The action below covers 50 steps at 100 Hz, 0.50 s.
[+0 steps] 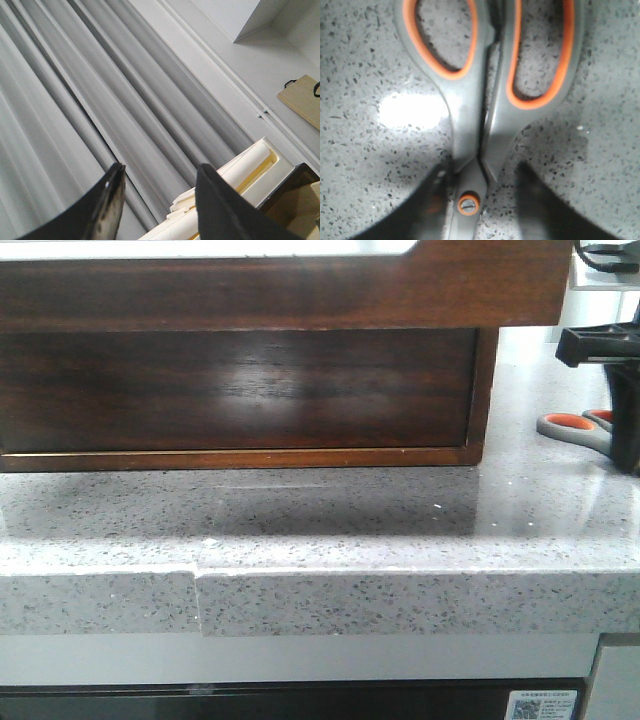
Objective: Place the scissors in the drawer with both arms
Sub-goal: 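Lower the right gripper over the scissors and grasp the handles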
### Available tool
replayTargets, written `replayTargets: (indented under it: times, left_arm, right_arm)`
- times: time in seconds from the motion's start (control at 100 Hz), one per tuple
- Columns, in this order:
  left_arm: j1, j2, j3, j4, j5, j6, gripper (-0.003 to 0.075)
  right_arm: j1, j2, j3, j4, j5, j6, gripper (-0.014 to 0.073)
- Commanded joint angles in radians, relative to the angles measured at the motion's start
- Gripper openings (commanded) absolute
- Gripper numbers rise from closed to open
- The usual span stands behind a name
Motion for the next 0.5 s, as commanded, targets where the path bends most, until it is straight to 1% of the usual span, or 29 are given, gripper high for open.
replayTargets:
  times: [0.0, 0.08, 0.2, 0.49]
  left_arm:
    - [-0.005, 0.014, -0.029, -0.026, -0.037, -0.014, 0.0313]
    - [-0.005, 0.014, -0.029, -0.026, -0.037, -0.014, 0.0313]
    - [-0.005, 0.014, -0.029, -0.026, -0.037, -0.014, 0.0313]
    - [-0.005, 0.014, -0.026, -0.026, -0.028, -0.014, 0.0313]
  right_arm:
    - [0.000, -0.031, -0.027, -0.014, -0.014, 0.000, 0.0120]
    - [0.000, -0.031, -0.027, -0.016, -0.007, 0.000, 0.0061]
    - [0.000, -0.031, -0.027, -0.018, -0.004, 0.000, 0.0007]
    - [0.000, -0.043, -0.030, -0.026, 0.014, 0.000, -0.0003]
